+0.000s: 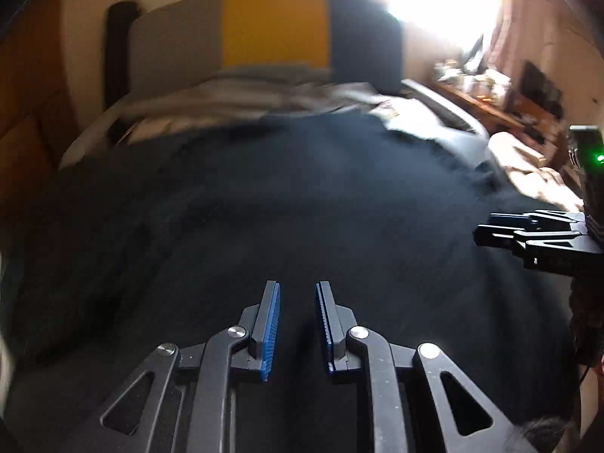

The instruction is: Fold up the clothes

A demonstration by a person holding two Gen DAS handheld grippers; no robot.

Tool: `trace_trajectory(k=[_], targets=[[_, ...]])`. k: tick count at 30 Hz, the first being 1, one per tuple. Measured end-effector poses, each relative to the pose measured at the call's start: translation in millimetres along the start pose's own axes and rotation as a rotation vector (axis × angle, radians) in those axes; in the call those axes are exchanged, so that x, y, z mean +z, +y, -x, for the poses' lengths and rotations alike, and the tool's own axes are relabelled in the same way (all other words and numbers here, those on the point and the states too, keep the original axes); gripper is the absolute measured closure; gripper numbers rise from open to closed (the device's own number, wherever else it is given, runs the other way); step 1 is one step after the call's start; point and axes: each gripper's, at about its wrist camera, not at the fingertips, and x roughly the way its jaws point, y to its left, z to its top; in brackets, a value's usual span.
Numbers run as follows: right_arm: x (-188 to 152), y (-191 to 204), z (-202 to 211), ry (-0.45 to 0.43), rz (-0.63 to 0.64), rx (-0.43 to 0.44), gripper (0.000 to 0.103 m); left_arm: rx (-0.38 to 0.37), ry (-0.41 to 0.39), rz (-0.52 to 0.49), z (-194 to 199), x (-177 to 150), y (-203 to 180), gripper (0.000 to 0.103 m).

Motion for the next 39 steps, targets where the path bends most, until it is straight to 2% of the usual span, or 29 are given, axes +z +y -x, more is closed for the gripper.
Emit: trace_trajectory(k=[2,3,6,11,13,16,18,21,23,26,31,32,34,39], targets=[[-10,5,-12,-0.008,0.016,-0.054,0.053,-0.021,-0.001,0.067,4,-14,16,0.081],[-12,3,-13,-0.012,0.005,-0.067,0.045,-0.039,-0.004,0.102,6,-19,23,0.081],[-16,-1,-15,-0.015,-0.027,-0.099,0.031,-0.075,-0.013,0.151,8,-24,32,0.081],[-7,-5,-25,-0.003,-0.027,-0.049,0.012,-0.124,0.003,0.163,7,-16,34,0.079],[-11,1,-21,0.009,-0.01,-0.038,0.0,-0.153,0.011,0.2,6,-6,40,0.079],[-14,5,-18,0.02,0.005,-0.024,0.0,-0.162,0.002,0.226,2,4,43,0.077],[-14,1,-15,0.01,-0.014,0.001,0.0,-0.133,0.002,0.227,-2,8,41,0.077],[-17,0,-9,0.004,-0.024,0.015,0.0,-0.154,0.009,0.193,-8,18,36,0.077],[-16,2,-8,0.008,-0.019,0.01,0.0,-0.145,-0.024,0.153,-11,36,34,0.077],[-16,0,-7,0.006,-0.027,0.022,0.0,-0.128,-0.034,0.166,-19,51,32,0.077],[-15,-8,0,-0.002,-0.075,0.074,0.0,-0.162,-0.025,0.135,-24,40,6,0.077],[-15,-13,3,-0.002,-0.1,0.094,0.002,-0.161,-0.019,0.116,-25,37,0,0.077],[-24,-40,24,-0.033,-0.243,0.13,0.019,-0.148,0.0,0.09,-29,28,-8,0.077],[-69,-130,96,-0.146,-0.65,0.176,0.02,-0.172,-0.002,0.111,-34,24,-6,0.076]])
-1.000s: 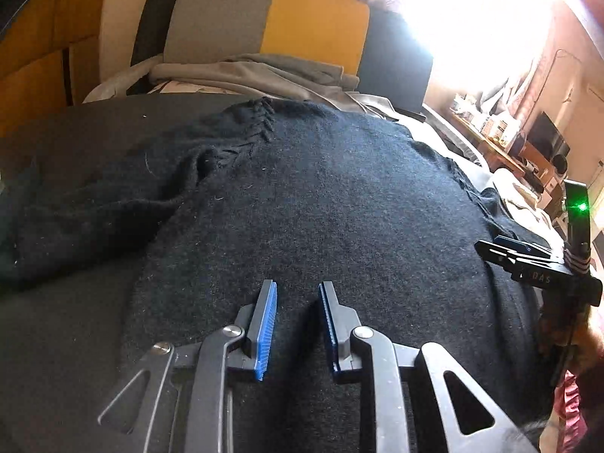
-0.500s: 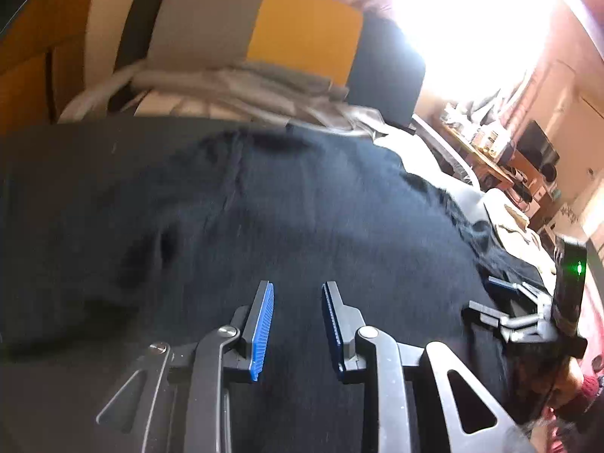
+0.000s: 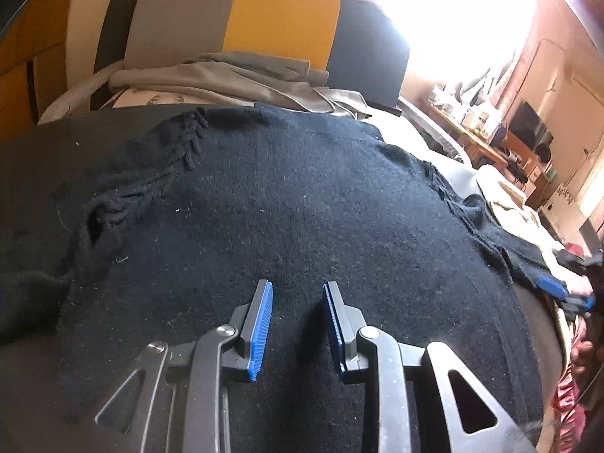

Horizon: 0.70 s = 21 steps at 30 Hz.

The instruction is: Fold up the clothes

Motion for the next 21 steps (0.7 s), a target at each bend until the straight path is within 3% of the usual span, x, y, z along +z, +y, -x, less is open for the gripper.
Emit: trace_trajectory(k=[6,9,11,13,19,21], targets=[[-21,-126,141,-0.281,-0.425,-0.049,0.018,0.018,0.003,-0.002,1,-1,-7,0.076],[-44,-171,180,-0.389,-0.584,-0.02,0.018,-0.053,0.01,0.004,3,15,-26,0.075],[-51,-188,186,-0.411,-0.635,0.011,0.018,-0.015,-0.031,-0.055,1,27,-48,0.075],[-54,-198,183,-0.43,-0.679,0.045,0.018,-0.029,-0.048,-0.073,-7,38,-64,0.075],[-35,-200,153,-0.432,-0.697,0.05,0.018,0.017,-0.018,-0.152,-37,50,-96,0.075],[-27,-197,145,-0.438,-0.698,0.008,0.018,0.019,-0.016,-0.169,-41,50,-102,0.075]])
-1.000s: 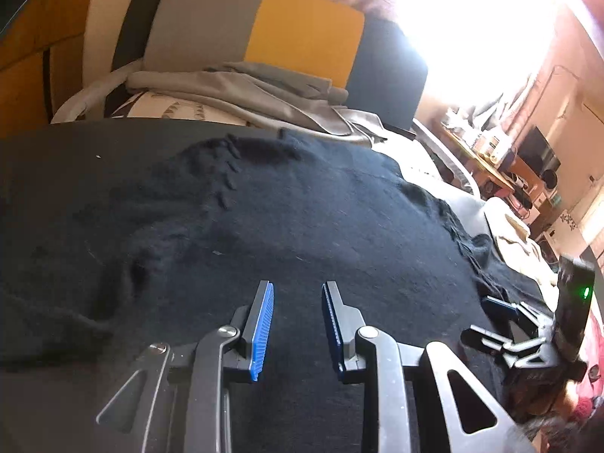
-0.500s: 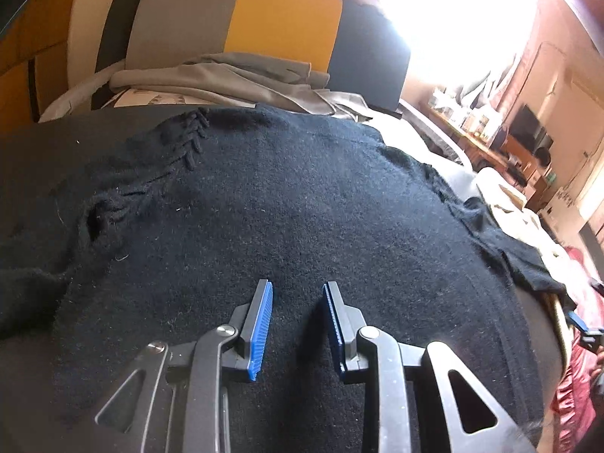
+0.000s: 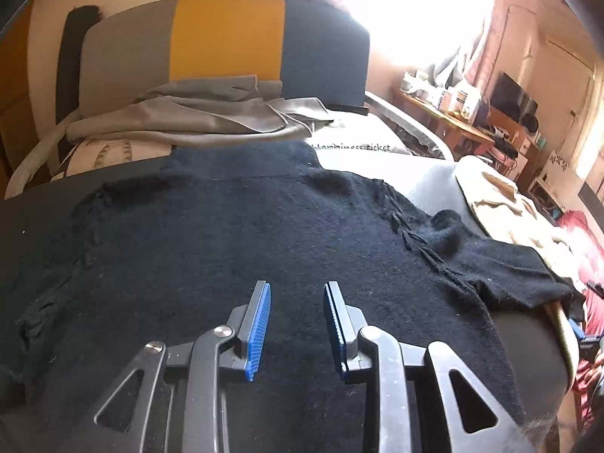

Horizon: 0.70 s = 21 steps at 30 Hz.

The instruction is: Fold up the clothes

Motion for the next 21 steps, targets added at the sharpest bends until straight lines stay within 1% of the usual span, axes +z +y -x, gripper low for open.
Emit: trace_trajectory(k=[4,6,8,9,10,11,12,13,14,15,16,17,21], targets=[[2,6,-5,-0.033,-0.043,-0.017,0.018,0.01,0.014,-0.041,-10,-5,-3,0.075],[4,6,-8,-0.043,-0.054,-0.072,0.018,0.005,0.028,-0.039,-15,-9,-1,0.075],[5,9,-12,-0.06,-0.066,-0.12,0.018,-0.009,0.048,-0.013,-21,-11,2,0.075],[6,11,-14,-0.072,-0.072,-0.14,0.021,-0.015,0.053,0.005,-23,-12,5,0.075],[6,12,-18,-0.088,-0.083,-0.156,0.028,-0.02,0.058,0.021,-25,-12,8,0.074],[6,12,-21,-0.104,-0.094,-0.171,0.038,-0.02,0.062,0.031,-26,-13,10,0.073],[7,10,-25,-0.117,-0.106,-0.185,0.044,-0.026,0.064,0.035,-26,-13,10,0.073],[9,8,-30,-0.13,-0.118,-0.199,0.06,-0.03,0.064,0.037,-27,-14,11,0.072],[10,6,-34,-0.143,-0.13,-0.213,0.069,-0.032,0.064,0.033,-27,-14,10,0.07],[11,4,-38,-0.156,-0.142,-0.226,0.084,-0.034,0.063,0.029,-27,-15,9,0.069],[11,-1,-39,-0.167,-0.163,-0.224,0.094,-0.036,0.063,0.025,-27,-15,8,0.067],[12,-5,-40,-0.177,-0.181,-0.221,0.094,-0.037,0.062,0.022,-27,-16,8,0.066],[14,6,-37,-0.164,-0.125,-0.199,0.094,-0.048,0.06,0.027,-27,-16,8,0.064]])
